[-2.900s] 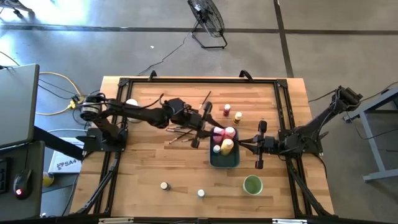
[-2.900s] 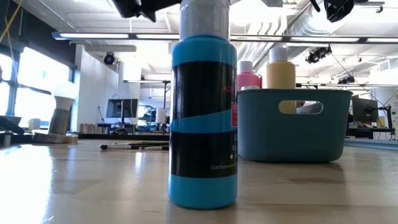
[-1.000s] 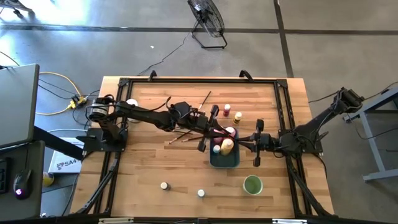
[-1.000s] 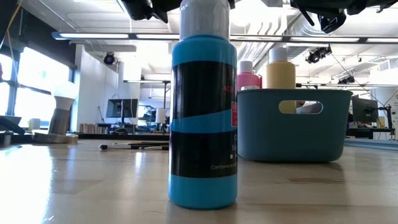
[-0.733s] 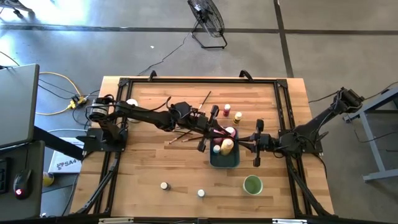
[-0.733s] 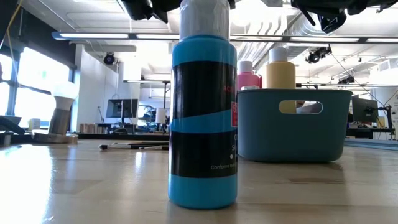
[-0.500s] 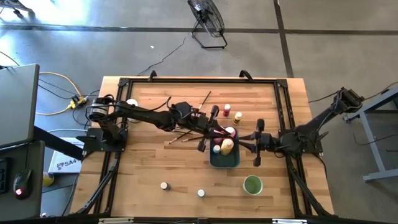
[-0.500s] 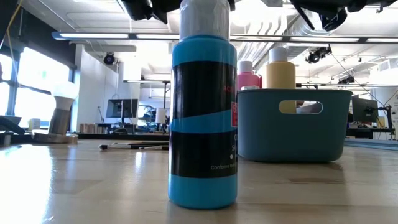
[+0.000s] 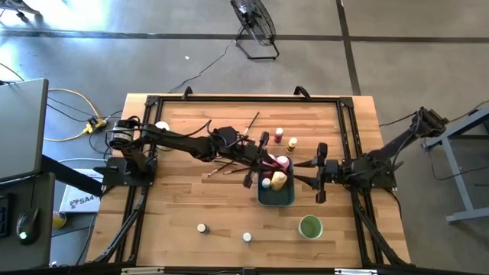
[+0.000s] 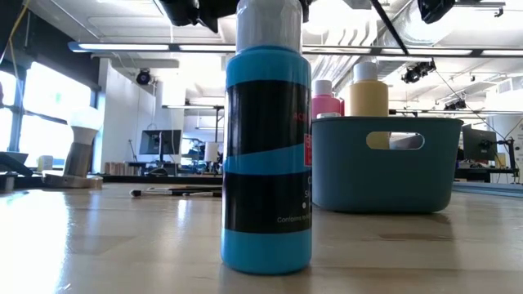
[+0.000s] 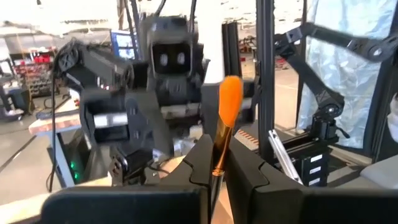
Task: Pick & Place Paint Supplies
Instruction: Put the black and gold paint brush into the green cup
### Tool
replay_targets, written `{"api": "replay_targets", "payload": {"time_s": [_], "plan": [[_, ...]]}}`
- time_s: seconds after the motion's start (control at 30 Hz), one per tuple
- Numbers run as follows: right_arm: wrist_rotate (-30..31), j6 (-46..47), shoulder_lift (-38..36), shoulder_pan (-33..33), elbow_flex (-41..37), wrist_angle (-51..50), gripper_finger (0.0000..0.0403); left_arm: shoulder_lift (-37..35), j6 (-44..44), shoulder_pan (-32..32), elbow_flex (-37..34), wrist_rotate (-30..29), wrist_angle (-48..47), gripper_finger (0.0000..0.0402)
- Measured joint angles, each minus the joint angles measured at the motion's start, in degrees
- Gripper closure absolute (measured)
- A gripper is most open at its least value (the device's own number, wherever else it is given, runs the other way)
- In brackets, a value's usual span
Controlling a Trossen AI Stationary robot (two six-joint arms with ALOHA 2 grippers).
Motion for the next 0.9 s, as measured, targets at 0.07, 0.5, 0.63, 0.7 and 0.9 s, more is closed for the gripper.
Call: {"api": "replay_targets", "payload": {"time_s": [0.07, 0.5, 0.63, 0.7, 0.9], "plan": [[-0.1, 1.6, 0.5, -0.7, 3.1, -6.0, 0.0247, 0.0, 0.0, 0.0, 0.0, -0.2, -0.6, 0.0387], [-16.3, 11.2, 8.0, -12.1, 16.6, -27.0, 0.0248, 0.0, 0.2, 0.0, 0.0, -0.4, -2.0, 0.0387], [-20.2, 11.1, 9.9, -14.4, 17.2, -27.0, 0.025, 0.0, 0.2, 0.0, 0.0, -0.6, -2.9, 0.0387], [-21.0, 11.1, 10.5, -15.2, 17.3, -26.5, 0.025, 0.0, 0.2, 0.0, 0.0, -0.7, -3.0, 0.0387], [-23.7, 10.2, 11.1, -16.3, 17.3, -25.2, 0.0257, 0.0, 0.2, 0.0, 0.0, -3.6, -5.1, 0.0387]]}}
